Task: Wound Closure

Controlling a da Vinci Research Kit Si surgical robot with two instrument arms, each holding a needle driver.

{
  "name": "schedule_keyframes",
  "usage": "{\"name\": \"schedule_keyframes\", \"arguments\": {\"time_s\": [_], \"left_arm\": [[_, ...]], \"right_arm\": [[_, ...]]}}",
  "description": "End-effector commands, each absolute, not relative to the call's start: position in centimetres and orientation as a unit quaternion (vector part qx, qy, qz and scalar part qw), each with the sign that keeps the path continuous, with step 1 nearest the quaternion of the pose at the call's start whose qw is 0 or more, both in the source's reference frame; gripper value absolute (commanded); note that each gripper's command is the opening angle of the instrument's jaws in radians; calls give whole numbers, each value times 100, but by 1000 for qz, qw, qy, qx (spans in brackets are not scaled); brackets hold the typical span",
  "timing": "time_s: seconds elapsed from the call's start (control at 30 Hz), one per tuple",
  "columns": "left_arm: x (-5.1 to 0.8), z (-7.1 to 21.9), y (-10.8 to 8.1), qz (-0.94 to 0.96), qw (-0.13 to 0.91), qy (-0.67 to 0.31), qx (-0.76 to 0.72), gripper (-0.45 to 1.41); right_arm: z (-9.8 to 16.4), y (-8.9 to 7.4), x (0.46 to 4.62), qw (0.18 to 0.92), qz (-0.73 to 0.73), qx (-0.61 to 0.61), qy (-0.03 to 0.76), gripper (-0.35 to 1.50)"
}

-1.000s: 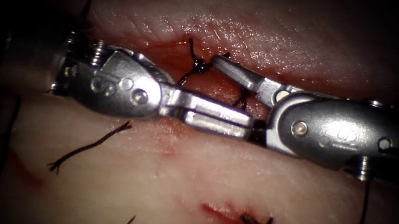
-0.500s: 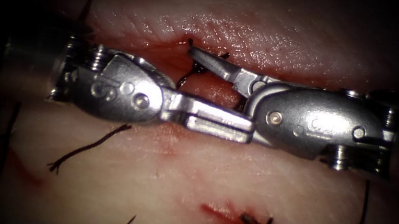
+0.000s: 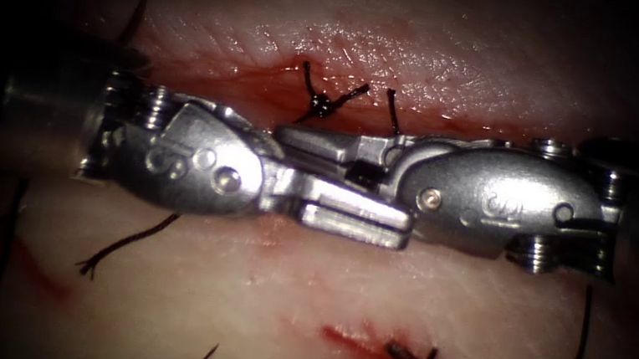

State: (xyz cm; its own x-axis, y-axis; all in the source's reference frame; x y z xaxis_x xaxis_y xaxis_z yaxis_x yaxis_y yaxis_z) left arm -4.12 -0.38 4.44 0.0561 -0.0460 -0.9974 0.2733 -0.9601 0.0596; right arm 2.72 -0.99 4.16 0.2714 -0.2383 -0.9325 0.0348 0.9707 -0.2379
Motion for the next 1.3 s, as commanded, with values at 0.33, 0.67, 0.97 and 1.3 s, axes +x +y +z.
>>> {"name": "schedule_keyframes", "arguments": {"time_s": [0.33,0.67,0.97,1.3], "left_arm": [[-391,438,-55,-691,111,66,711,-45],[-386,476,-73,-717,73,70,690,-45],[-383,524,-94,-727,-42,118,675,-32],[-359,539,-86,-800,-180,114,560,56]], "right_arm": [[381,-90,219,801,-30,-82,592,146],[360,-74,151,806,13,-86,586,146],[349,-65,121,806,49,-68,587,146],[350,-67,121,809,55,-67,582,146]]}}
